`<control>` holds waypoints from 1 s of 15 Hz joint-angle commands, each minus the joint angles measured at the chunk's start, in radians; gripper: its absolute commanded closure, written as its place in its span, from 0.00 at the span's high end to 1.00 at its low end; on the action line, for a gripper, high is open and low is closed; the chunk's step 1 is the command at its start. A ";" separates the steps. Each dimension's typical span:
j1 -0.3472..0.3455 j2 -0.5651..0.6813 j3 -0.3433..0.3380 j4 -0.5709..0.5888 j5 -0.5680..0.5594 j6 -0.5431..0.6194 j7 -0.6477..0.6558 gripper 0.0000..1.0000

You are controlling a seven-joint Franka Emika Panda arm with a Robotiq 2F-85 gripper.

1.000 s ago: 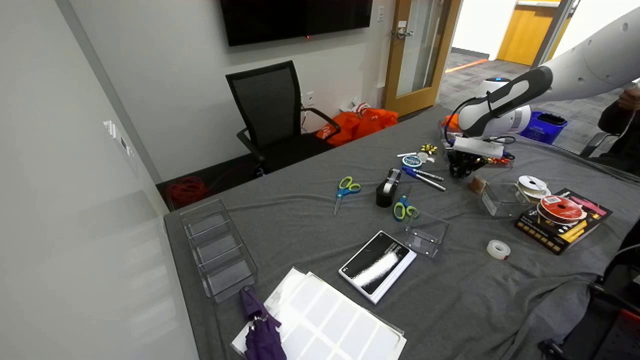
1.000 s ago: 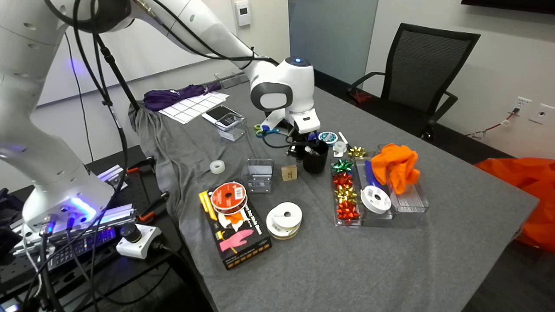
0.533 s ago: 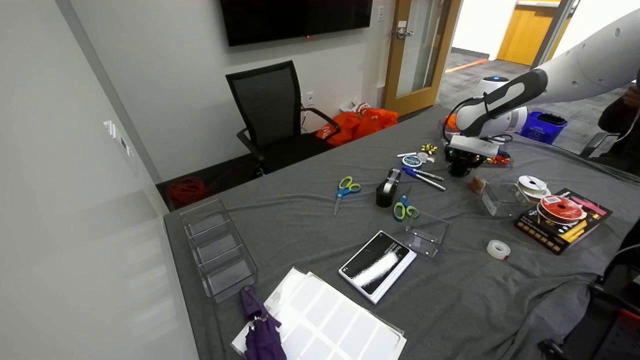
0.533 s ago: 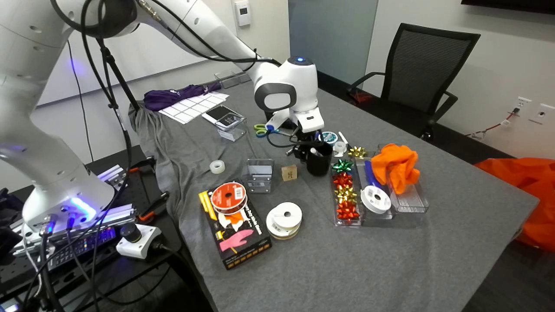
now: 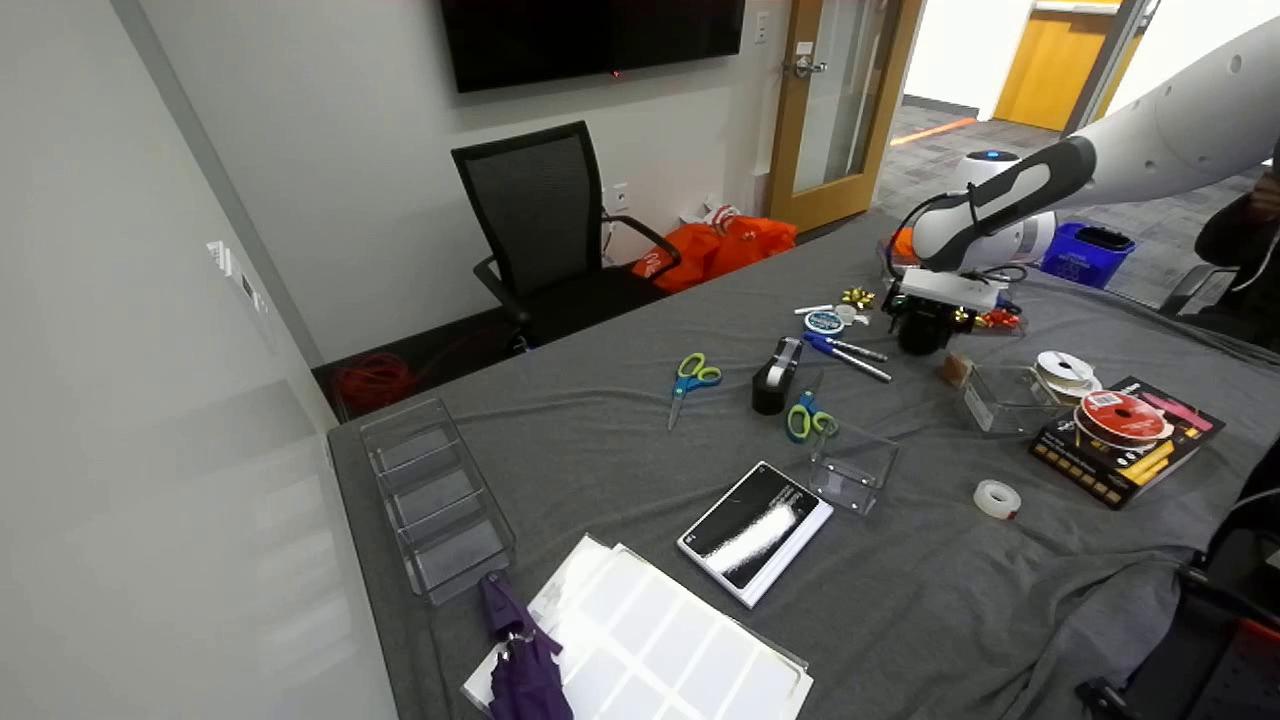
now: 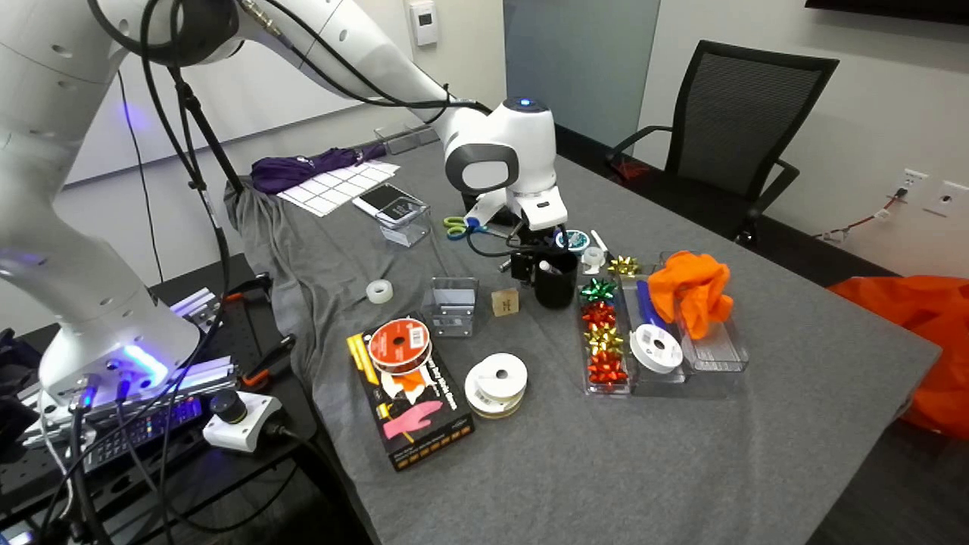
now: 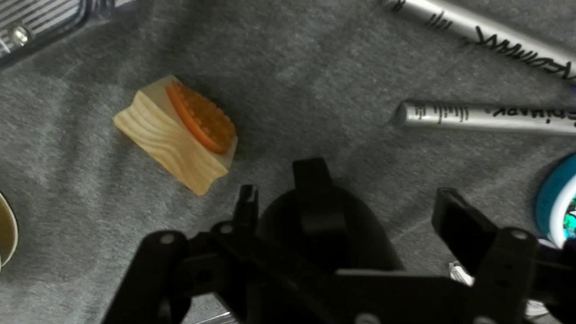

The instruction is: Put the marker inside the black cup

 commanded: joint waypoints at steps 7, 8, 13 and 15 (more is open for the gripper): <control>-0.034 -0.038 0.069 -0.026 0.020 -0.097 -0.172 1.00; -0.032 -0.050 0.071 -0.034 0.021 -0.103 -0.179 1.00; -0.017 -0.113 0.063 -0.074 0.012 -0.106 -0.181 1.00; -0.015 -0.140 0.058 -0.091 0.009 -0.118 -0.177 1.00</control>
